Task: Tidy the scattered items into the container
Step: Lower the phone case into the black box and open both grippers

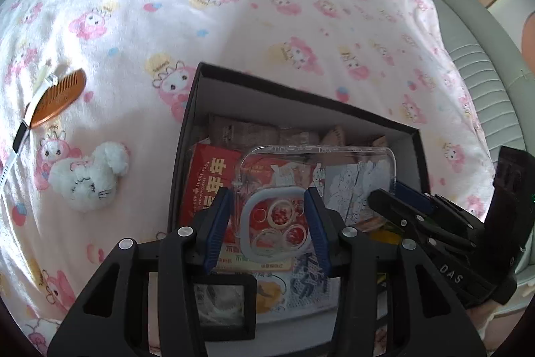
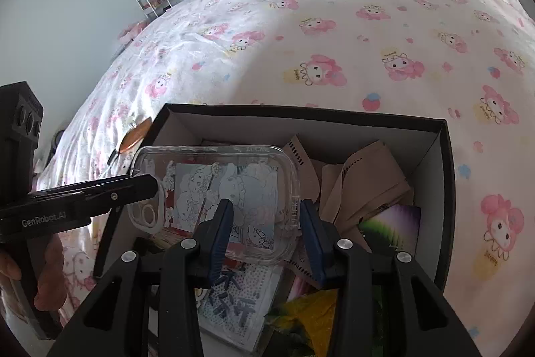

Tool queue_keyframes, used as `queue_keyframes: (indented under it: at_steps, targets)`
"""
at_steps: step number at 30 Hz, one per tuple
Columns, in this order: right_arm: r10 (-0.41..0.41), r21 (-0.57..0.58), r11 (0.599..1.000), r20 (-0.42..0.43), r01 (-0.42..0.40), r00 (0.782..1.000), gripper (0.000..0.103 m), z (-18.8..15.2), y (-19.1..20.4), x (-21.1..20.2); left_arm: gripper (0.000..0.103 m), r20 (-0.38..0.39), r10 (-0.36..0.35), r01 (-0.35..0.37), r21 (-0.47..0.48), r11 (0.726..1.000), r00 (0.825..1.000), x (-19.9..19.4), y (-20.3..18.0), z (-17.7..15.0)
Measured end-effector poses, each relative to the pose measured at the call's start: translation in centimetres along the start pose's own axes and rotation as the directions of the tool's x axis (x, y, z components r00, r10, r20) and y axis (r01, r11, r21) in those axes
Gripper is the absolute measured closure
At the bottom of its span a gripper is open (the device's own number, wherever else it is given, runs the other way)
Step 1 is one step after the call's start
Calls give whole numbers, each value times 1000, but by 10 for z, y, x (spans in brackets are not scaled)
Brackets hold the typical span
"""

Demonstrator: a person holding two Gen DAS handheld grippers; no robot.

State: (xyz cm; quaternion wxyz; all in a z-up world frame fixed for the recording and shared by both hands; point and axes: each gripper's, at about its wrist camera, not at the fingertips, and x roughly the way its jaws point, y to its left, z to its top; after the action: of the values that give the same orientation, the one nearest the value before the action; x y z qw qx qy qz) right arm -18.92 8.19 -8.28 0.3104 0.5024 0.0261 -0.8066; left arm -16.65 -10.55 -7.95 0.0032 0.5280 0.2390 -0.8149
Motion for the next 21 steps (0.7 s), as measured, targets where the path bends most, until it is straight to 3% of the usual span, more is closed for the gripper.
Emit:
queue_keyframes:
  at_steps: [11,21]
  targets:
    - [-56,-32,998,-52,54,997,65,-1,-1,22,57,-41,73,-72,18,997,996,22,-1,0]
    - [-125,-73,990,-76,119,989,65,-4,4,31,58,-43,221,-217,86,973,974,38,-18,-1]
